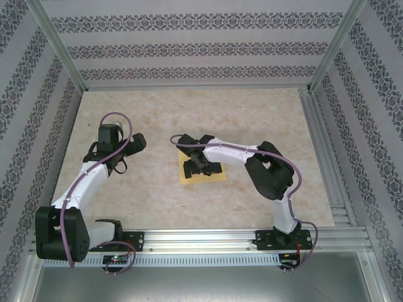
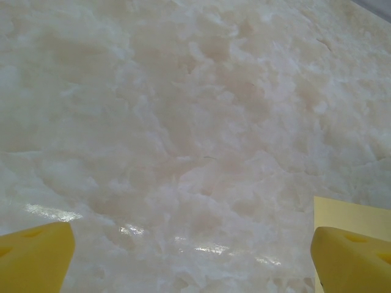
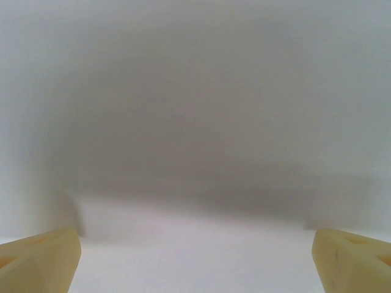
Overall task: Fold a paper plane with a square sheet of paper (pick it up from the middle)
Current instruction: Fold the square sheet of paper in half at the center of the table.
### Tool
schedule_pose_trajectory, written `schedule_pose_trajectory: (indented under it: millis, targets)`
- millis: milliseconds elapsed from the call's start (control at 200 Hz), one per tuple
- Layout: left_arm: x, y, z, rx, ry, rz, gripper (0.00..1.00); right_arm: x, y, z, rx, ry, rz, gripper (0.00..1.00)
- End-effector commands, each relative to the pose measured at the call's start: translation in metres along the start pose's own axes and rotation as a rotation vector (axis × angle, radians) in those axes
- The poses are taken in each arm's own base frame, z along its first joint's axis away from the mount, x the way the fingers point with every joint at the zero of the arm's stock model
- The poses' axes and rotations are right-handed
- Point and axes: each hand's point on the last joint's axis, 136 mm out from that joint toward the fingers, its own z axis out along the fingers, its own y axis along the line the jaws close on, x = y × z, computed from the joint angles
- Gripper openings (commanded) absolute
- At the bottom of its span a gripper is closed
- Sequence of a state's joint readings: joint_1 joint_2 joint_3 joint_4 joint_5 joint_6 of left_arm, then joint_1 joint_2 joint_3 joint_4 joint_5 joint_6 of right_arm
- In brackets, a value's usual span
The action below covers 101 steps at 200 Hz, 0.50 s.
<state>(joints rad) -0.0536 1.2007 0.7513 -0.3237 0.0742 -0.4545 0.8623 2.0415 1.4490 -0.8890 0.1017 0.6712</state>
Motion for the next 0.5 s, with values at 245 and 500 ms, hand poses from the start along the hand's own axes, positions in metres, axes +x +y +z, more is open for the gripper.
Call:
schedule_pose_trajectory:
  millis: [245, 500]
  targets:
    - [0.003, -0.005, 0.001, 0.014, 0.024, -0.007, 1.0, 0.03, -0.019, 0.034, 0.059, 0.101, 0.046, 0.8]
    - [0.002, -0.005, 0.001, 0.013, 0.025, -0.007, 1.0, -0.005, -0.011, -0.008, 0.012, -0.02, 0.031, 0.88]
